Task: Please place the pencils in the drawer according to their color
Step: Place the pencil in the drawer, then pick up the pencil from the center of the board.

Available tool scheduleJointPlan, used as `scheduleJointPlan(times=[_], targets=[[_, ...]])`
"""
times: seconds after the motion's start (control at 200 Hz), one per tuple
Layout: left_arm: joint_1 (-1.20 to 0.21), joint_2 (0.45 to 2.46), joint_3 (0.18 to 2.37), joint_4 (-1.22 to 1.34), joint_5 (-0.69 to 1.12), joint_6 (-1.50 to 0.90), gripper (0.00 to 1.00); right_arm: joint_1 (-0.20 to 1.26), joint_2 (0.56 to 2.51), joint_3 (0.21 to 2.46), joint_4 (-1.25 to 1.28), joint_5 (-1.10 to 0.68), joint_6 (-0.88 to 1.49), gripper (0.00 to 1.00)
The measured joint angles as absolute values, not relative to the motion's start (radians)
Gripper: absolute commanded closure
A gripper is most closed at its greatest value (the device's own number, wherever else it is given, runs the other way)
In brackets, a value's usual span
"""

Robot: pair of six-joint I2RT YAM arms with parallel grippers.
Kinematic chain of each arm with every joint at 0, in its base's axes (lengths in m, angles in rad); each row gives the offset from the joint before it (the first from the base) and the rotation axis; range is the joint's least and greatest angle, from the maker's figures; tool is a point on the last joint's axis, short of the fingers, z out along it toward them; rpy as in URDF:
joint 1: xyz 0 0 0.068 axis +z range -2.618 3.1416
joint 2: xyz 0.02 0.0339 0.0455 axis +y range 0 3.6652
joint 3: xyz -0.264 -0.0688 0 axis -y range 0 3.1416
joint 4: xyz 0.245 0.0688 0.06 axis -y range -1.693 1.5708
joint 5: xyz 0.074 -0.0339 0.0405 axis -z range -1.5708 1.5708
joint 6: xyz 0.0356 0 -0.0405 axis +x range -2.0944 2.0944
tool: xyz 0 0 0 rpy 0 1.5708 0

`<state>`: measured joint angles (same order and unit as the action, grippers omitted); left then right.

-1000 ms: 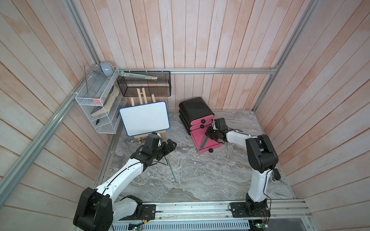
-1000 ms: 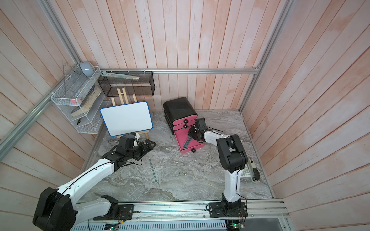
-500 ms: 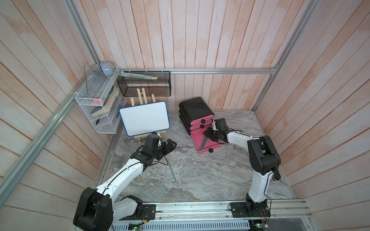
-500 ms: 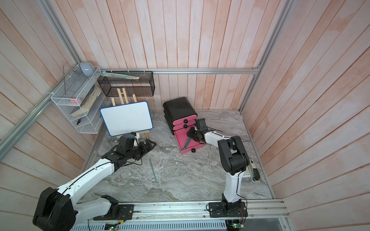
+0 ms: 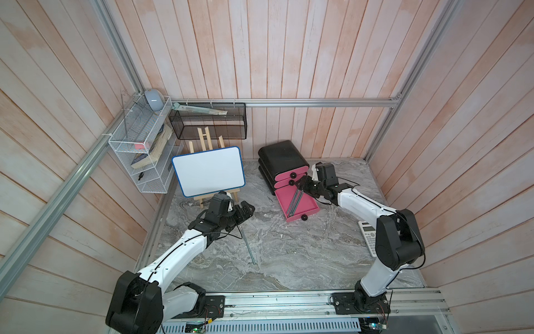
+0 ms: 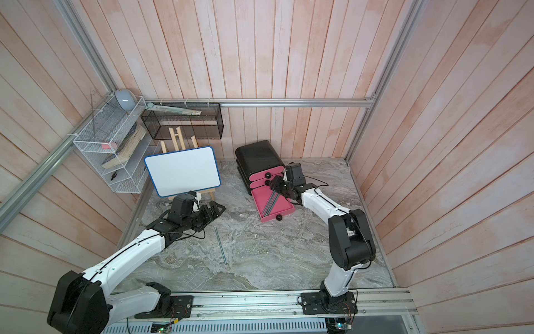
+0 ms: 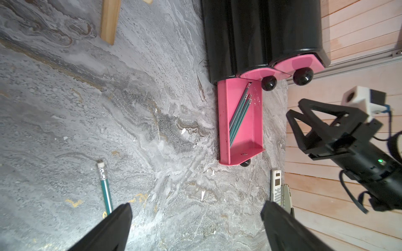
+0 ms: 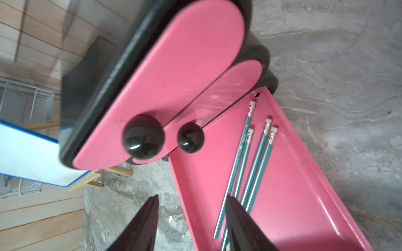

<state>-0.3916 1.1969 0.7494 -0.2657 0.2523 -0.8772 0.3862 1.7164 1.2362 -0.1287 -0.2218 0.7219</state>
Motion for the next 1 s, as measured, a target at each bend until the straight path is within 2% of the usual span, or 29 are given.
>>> scheduleJointPlan(times=[0.21, 0.4, 0.755, 1.0], targets=[[-0.326, 1.183, 0.729, -0.307, 0.250, -0.875, 0.00, 0.578, 1.724, 1.272, -0.188, -0.201, 0.678, 0.47], [-0.204, 1.152, 0.703, -0.337, 0.266, -0.859, 0.00, 0.759, 1.831, 1.344, -0.224, -0.175, 0.662, 0.48], [-0.021, 1.142, 0.702, -0.375, 0.330, -0.812, 0.00, 0.914, 2.117, 1.651, -0.353, -0.074, 0.593, 0.53], [0.042, 1.124, 0.702, -0.382, 0.364, -0.795, 0.00, 0.992, 2.259, 1.825, -0.461, 0.018, 0.516, 0.56]])
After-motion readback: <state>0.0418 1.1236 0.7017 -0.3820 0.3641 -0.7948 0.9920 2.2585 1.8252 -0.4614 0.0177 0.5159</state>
